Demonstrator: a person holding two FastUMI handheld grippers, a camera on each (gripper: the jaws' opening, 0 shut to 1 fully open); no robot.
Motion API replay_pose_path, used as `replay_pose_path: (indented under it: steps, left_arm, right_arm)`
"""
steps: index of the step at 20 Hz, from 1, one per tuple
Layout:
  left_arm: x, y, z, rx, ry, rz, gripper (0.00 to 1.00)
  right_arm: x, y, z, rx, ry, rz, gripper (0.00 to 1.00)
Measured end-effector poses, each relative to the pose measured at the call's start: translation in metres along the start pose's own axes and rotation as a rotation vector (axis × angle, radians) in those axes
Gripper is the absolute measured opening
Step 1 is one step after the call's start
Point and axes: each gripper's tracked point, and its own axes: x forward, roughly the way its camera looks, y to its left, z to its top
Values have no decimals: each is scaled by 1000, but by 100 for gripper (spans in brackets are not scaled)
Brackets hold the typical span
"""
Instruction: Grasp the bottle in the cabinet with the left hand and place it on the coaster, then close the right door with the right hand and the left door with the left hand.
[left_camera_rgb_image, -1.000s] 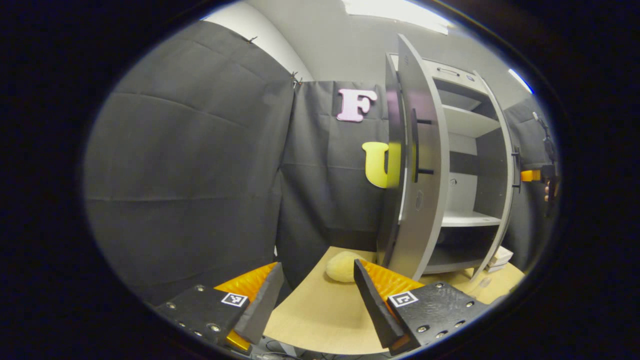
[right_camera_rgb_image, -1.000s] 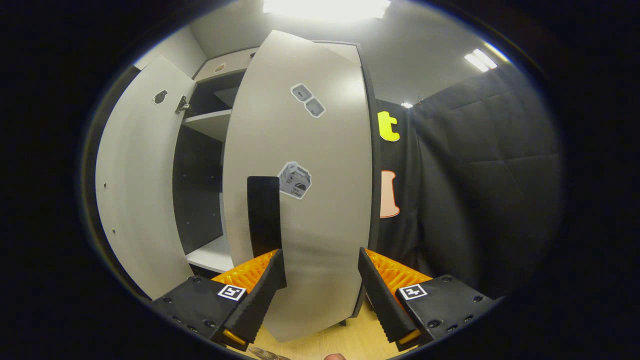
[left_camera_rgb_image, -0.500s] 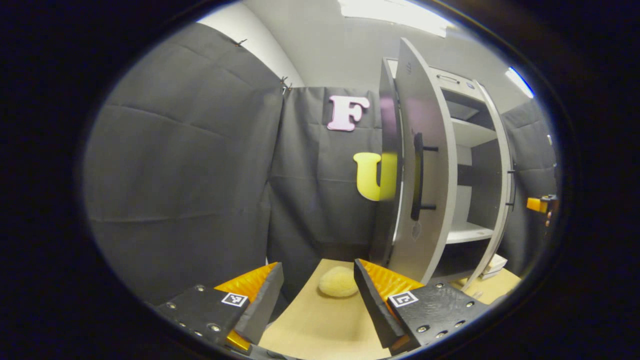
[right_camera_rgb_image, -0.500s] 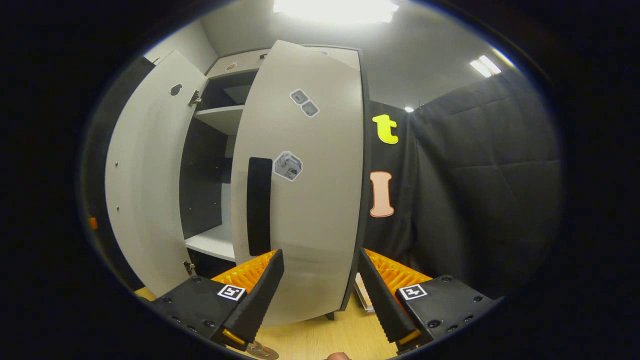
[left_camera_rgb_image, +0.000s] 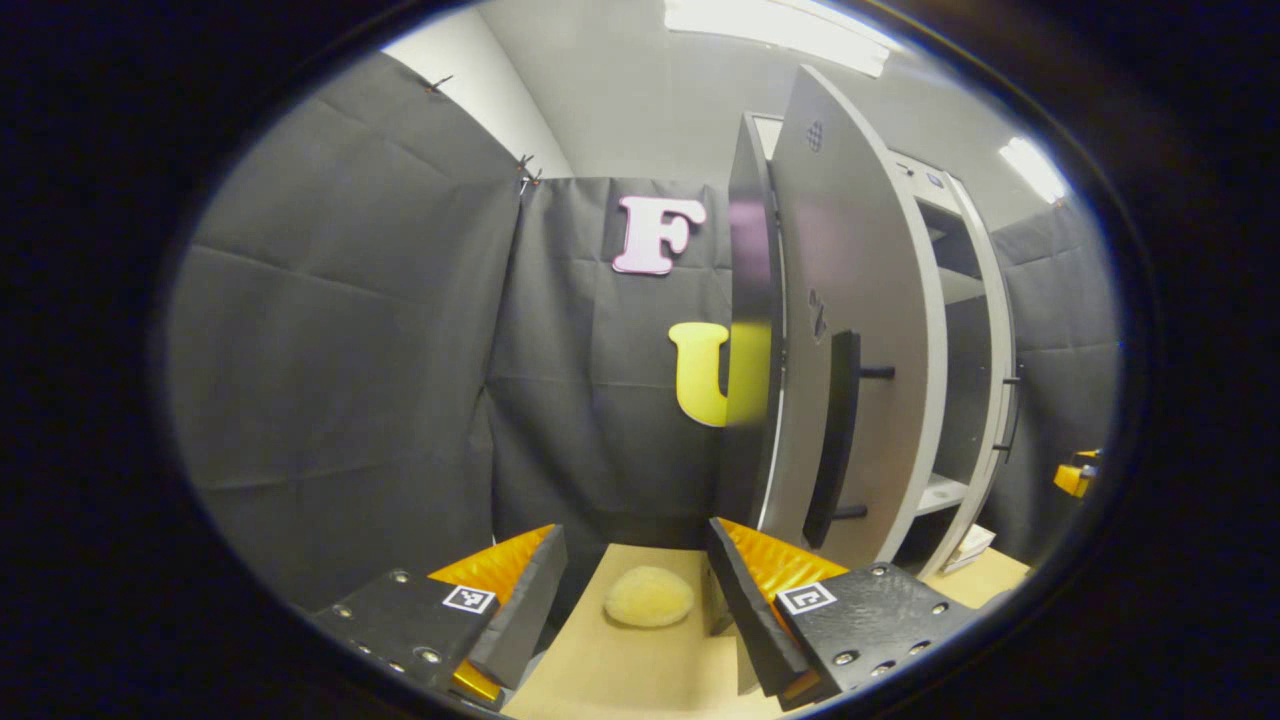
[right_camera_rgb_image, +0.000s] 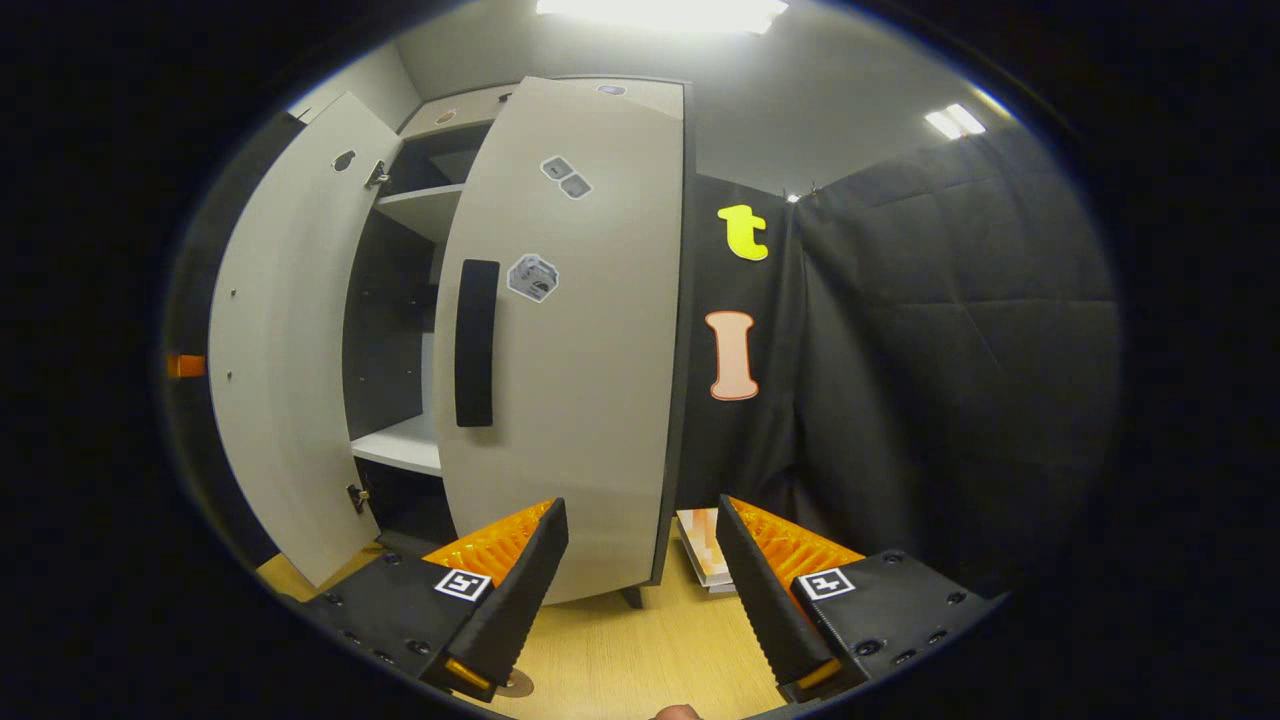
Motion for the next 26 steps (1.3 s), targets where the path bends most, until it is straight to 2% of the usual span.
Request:
replay_pose_path:
  steps: [5,6,7,9,11,13,16,18,20,22,26]
  left_arm:
    - [22,-20,21,-4,-21,-41,86]
    - [24,-26,24,-11,-24,-51,89]
    - [25,-31,25,-15,-25,-61,84]
    - [29,-40,28,-11,-29,-72,86]
    - [31,-43,32,14,-36,-51,89]
    - [31,-43,32,16,-45,-38,84]
    - [29,-44,28,-5,-42,-31,84]
    - [26,-45,30,8,-51,-7,86]
    - [23,-50,33,29,-58,10,84]
    - [22,-58,32,41,-59,3,87]
    - [16,-82,32,36,-66,-15,84]
  right_arm:
    - [-12,-33,-13,25,24,-66,95]
    - [-14,-38,-16,29,28,-78,92]
    - [-15,-44,-18,31,32,-87,95]
    - [-18,-53,-21,34,39,-101,95]
    - [-20,-63,-22,30,42,-114,95]
    - [-22,-74,-21,25,40,-124,95]
    - [-22,-85,-18,18,36,-127,95]
    - [-21,-92,-15,14,31,-124,95]
    - [-20,-98,-12,10,27,-116,95]
    - [-18,-101,-14,8,28,-109,95]
    - [-14,-106,-15,9,33,-92,95]
